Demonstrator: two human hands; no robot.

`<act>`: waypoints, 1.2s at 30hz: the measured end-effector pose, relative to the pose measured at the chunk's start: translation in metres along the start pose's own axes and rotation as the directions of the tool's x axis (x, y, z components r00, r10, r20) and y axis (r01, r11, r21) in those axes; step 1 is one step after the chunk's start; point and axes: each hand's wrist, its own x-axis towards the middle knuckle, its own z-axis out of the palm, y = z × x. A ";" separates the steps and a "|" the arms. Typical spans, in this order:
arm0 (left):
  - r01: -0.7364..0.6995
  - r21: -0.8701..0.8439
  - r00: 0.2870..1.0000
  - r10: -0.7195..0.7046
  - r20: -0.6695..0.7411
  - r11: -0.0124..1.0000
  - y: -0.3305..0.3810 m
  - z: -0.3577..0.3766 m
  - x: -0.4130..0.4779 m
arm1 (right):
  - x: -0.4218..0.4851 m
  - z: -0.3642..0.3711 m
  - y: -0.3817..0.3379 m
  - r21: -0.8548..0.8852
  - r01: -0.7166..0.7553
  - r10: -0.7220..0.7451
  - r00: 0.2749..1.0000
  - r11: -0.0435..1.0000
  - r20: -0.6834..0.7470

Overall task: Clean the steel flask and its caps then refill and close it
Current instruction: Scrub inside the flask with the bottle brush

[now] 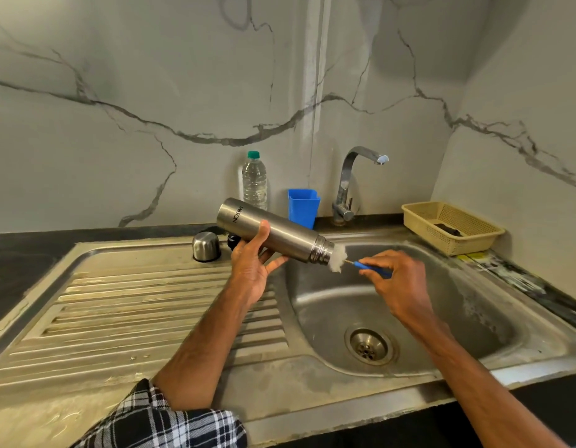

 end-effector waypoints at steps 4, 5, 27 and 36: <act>0.001 0.033 1.000 -0.002 0.023 0.999 -0.001 0.005 -0.003 | -0.002 0.005 -0.012 -0.039 0.046 -0.046 0.999 0.998 0.001; -0.007 0.021 1.000 0.006 0.028 1.000 0.000 0.004 -0.003 | -0.001 0.001 -0.007 -0.062 0.031 -0.033 0.999 0.998 -0.018; 0.026 -0.011 0.996 -0.025 0.086 1.000 -0.006 0.003 0.001 | 0.003 0.003 -0.012 -0.106 0.018 -0.005 0.993 0.994 0.120; -0.001 -0.002 0.985 0.002 0.171 1.000 -0.003 -0.003 0.004 | 0.004 0.004 -0.011 0.001 -0.188 0.186 0.971 0.982 0.150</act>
